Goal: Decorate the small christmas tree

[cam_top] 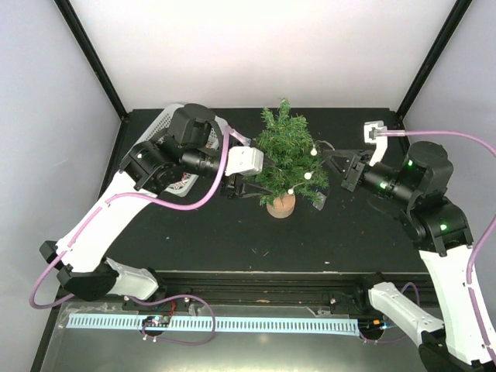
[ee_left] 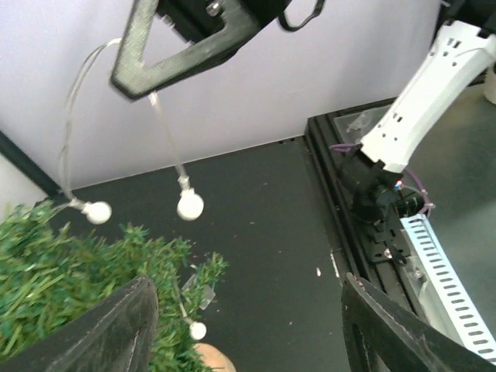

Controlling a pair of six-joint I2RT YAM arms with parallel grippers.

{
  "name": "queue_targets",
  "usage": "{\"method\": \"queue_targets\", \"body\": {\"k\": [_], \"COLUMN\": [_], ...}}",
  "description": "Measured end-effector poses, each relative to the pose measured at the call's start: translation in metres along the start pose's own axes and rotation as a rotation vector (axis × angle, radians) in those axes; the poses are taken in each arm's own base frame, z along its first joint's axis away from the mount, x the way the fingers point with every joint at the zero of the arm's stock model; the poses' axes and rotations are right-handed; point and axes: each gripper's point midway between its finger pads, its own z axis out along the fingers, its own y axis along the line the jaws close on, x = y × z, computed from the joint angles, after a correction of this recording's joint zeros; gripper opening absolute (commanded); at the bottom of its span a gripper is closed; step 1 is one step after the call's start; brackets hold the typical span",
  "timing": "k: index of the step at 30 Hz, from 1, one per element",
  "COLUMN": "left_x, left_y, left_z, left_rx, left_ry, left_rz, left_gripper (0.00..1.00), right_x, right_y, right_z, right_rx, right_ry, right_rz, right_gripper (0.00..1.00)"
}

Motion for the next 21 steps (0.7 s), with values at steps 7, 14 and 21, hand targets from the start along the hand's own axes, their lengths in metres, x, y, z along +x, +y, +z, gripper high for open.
{"method": "queue_targets", "body": {"k": [7, 14, 21], "left_x": [-0.004, 0.014, 0.019], "left_y": [-0.010, 0.001, 0.017], "left_z": [0.025, 0.072, 0.083], "left_rx": [0.047, 0.064, -0.012], "left_ry": [0.006, 0.078, 0.106], "left_rz": [0.009, -0.031, -0.043], "left_gripper": [0.52, 0.54, 0.37], "right_x": [0.012, 0.015, 0.017], "right_y": [0.018, 0.025, 0.032], "right_z": [0.019, 0.031, 0.033], "right_rx": [-0.097, -0.124, -0.136], "right_ry": [0.038, 0.046, 0.048], "right_rz": [0.039, 0.048, 0.038], "right_gripper": [0.01, 0.01, 0.01]}}
